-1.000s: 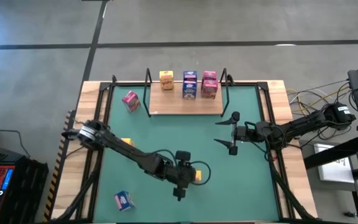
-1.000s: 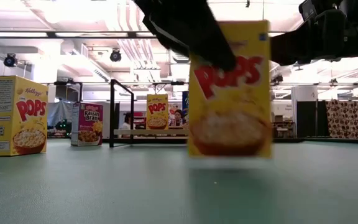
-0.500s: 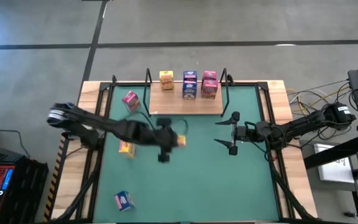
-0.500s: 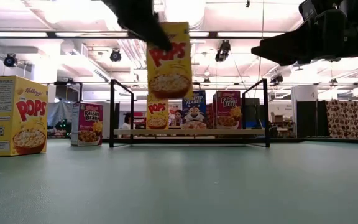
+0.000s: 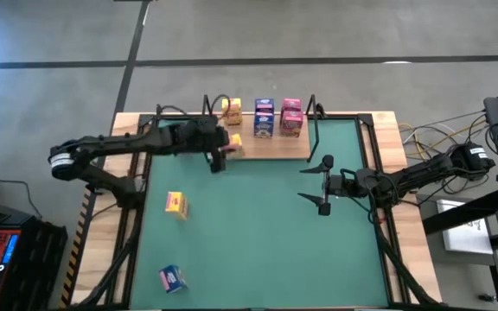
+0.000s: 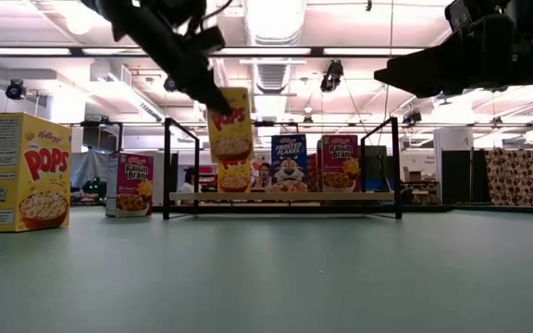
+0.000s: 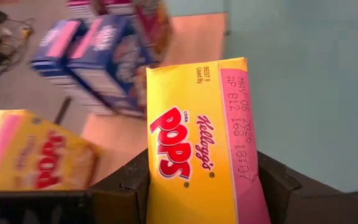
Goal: Stack cereal on shelf
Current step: Put the right yellow cereal box on the shelf aligned with the other yellow cereal box
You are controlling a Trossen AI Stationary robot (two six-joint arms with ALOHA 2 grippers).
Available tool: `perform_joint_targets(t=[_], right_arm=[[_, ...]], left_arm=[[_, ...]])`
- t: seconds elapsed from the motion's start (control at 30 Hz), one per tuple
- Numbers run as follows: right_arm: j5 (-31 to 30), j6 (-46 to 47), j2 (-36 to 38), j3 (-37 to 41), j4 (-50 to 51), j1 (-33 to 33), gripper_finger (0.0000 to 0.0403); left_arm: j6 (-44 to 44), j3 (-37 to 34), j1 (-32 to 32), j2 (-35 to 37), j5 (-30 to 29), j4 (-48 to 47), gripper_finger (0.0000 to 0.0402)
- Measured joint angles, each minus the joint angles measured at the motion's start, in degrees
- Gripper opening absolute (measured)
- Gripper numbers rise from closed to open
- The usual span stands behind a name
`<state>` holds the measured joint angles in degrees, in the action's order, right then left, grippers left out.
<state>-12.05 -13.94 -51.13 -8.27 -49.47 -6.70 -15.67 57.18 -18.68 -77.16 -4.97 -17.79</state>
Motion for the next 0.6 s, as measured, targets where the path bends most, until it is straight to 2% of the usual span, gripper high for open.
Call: perform_joint_targets(t=[0.07, 0.3, 0.6], right_arm=[[0.00, -0.02, 0.00, 0.00, -0.02, 0.00, 0.0327], [0.00, -0.01, 0.00, 0.00, 0.00, -0.01, 0.0327], [0.00, 0.00, -0.02, 0.00, -0.01, 0.00, 0.0327]], left_arm=[[-2.93, 0.01, -2.92, -0.89, 0.41, 1.59, 0.0162], [-9.72, 0.06, -12.50, -5.52, 8.89, 5.80, 0.0162], [-15.32, 2.30, -18.23, -9.98, 10.66, 6.42, 0.0162]])
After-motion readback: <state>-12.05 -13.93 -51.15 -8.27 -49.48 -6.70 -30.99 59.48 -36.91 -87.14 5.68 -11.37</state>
